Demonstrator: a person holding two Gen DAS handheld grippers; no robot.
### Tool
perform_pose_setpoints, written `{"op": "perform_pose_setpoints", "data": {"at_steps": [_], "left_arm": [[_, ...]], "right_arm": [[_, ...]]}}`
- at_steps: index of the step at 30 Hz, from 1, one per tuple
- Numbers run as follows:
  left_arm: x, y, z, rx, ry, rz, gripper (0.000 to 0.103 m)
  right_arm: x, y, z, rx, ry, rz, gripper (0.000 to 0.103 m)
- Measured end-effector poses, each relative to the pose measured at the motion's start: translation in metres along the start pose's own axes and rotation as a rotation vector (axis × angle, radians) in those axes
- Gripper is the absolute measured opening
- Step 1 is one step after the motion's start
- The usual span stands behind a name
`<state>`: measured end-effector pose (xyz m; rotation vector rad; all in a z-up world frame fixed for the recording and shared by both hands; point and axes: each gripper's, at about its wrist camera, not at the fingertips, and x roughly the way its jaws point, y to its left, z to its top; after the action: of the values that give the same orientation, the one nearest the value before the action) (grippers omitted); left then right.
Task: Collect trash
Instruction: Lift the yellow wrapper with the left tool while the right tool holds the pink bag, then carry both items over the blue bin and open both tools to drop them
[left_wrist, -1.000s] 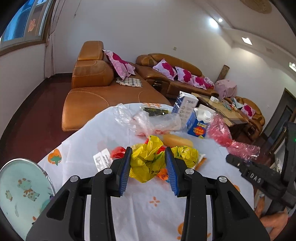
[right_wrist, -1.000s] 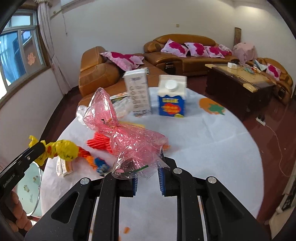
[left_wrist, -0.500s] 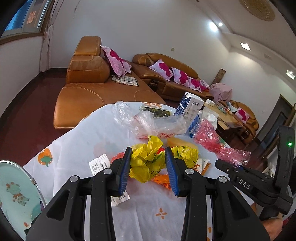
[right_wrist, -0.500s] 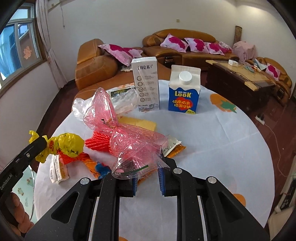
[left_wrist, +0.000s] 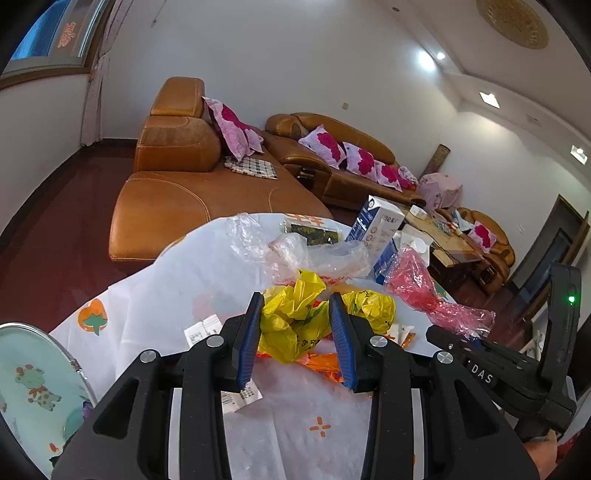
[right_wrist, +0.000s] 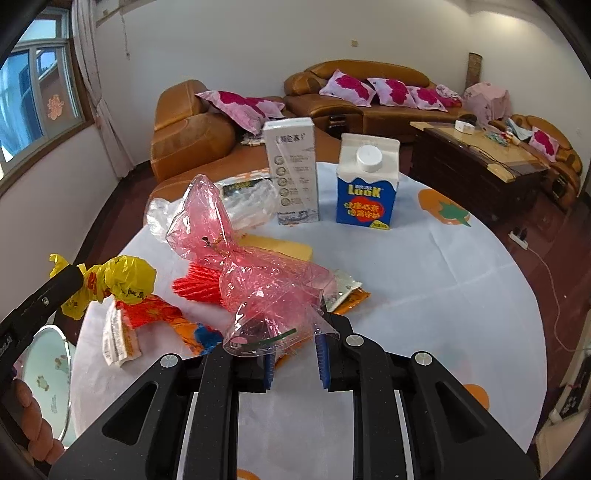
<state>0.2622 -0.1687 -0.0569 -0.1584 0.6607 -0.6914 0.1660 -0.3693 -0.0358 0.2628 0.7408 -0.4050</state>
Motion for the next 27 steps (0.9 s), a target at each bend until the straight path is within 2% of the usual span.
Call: {"op": "perform_pose_setpoints", "data": {"at_steps": [6,16,27], "left_arm": [[-0.017,0.003,0.003,-0.004,-0.017,0.02,0.036],[-0.065,0.031,0.005,-0.052,-0.065,0.142,0.036],[-0.135,0.091,-0.015,-0.14,-0.083,0.366,0.036]], "right_arm": [[-0.006,0.011,-0.001,-0.005,-0.002,0.044,0.019],[-0.026,0.066,-0.009,-0.055,-0.024,0.199,0.019],[-0.045,0.142,-0.028,-0.148,-0.02,0.367,0.019]]}}
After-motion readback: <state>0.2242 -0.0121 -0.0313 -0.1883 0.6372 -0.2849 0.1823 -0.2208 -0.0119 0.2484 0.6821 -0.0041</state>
